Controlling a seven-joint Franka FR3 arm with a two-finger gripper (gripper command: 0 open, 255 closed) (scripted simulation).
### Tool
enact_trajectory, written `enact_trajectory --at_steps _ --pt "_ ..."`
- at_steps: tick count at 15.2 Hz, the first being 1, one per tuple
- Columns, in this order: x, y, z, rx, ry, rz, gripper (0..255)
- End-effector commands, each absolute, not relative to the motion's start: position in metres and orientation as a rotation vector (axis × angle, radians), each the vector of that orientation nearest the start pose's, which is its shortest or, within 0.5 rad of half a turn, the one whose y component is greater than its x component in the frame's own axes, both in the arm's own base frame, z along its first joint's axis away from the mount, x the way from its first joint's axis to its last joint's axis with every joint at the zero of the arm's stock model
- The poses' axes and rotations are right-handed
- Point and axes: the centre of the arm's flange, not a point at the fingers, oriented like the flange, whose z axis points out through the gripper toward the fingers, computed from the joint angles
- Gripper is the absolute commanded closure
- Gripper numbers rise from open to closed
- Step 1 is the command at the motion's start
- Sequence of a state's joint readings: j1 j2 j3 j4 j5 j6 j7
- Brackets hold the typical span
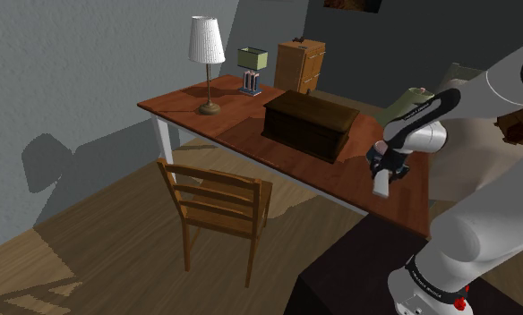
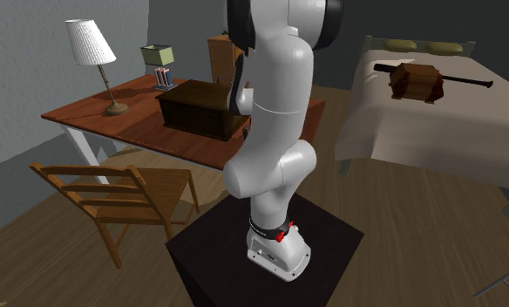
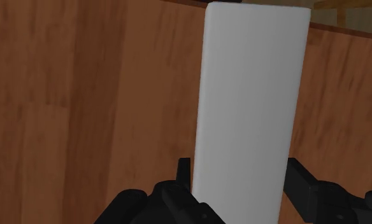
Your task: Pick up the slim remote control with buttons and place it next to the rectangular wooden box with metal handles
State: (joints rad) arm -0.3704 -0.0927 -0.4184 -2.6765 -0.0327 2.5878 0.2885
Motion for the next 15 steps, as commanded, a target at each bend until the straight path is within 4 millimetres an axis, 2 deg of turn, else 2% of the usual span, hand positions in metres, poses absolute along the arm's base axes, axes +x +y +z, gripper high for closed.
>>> enact_trajectory --at_steps 1,15 --pt "0.294 -0.291 0.274 -2.703 1.561 -0.002 255" --pt "0.294 -0.291 0.348 -2.703 1.561 -0.002 255"
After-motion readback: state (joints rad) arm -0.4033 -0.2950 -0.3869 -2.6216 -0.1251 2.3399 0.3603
